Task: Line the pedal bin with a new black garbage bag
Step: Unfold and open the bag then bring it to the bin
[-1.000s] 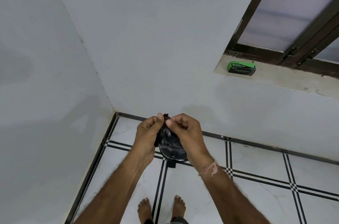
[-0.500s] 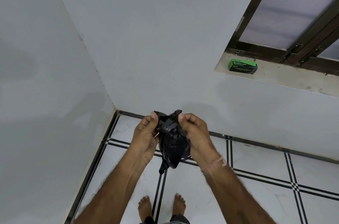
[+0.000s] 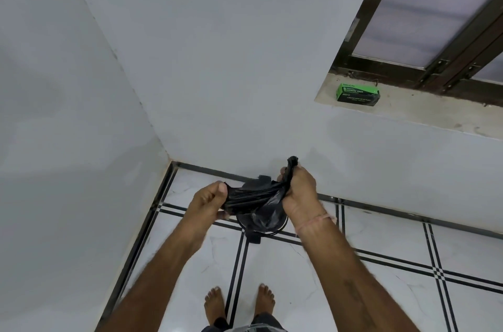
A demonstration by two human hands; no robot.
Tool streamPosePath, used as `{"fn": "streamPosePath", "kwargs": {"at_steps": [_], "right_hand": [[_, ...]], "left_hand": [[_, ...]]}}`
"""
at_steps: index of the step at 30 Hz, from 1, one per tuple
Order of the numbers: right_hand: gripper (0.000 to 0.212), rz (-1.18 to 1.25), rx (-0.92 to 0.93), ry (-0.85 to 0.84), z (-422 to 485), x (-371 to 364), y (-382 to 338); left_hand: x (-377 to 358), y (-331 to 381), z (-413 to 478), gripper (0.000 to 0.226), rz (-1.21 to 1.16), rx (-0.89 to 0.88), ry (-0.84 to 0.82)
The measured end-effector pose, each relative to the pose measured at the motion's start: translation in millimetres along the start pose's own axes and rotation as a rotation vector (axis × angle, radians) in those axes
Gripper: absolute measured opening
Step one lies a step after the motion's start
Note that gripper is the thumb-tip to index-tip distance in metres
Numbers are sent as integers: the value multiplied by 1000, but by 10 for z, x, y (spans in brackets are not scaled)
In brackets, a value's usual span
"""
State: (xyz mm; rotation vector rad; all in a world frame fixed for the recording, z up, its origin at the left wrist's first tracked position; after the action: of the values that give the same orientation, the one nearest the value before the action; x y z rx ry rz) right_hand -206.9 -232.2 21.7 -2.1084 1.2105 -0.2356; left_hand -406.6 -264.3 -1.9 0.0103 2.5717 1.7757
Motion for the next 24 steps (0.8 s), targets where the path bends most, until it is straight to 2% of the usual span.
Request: {"fn": "streamPosePath", "kwargs": {"at_steps": [1,3,5,8,10,12,13,15,17,19,20,22,24], "right_hand": [[34,-43,41,-33,22,7,-20],[34,-116,94,-108,31,30,-59],[33,-172,118,-164,19,29,-87],[31,-192,107,-202,2,18,-75],[32,-185,90,-214,18,12,-88],[33,-182,69,-232,48,6,-130],[33,-175,63,-245,68,7,-153],[29,-191,99,-249,73,34,-187],[24,-340,281,-212,23,139,-222],[37,-438,427,-262,-61,247,-225],[39,-462,435,-343,-106,256,-204],[29,-516,371,-472,-143,254,-148],[15,-522,279,-464,-100,262,-145]], "left_hand": [[33,18,-11,40,93,-46,50],[10,162,-65,29,126,-106,157],[-173,357,-82,38,131,-138,58],[-497,425,8,54,319,-150,-142],[-630,398,62,44,392,-174,-158],[-670,398,81,18,328,-192,-102],[-677,398,81,12,262,-184,-78],[-667,382,65,20,130,-110,-14],[-671,364,58,26,35,-24,84],[-701,374,38,29,-44,44,153],[-720,395,25,29,-77,68,160],[-756,389,16,27,-143,105,132],[-771,379,3,31,-212,144,95]]}}
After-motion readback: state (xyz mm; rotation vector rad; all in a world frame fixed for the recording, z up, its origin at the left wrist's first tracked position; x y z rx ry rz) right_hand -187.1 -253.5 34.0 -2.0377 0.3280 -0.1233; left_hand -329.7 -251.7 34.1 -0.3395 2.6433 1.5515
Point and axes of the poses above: each hand's wrist, its own z-axis towards the middle knuckle, its own x-axis out of the back of the hand, y = z × x, the point moved 3 cm from there along z, towards the middle knuckle, and after that the axes turned 10 degrees about y, right-handed, at the moved point
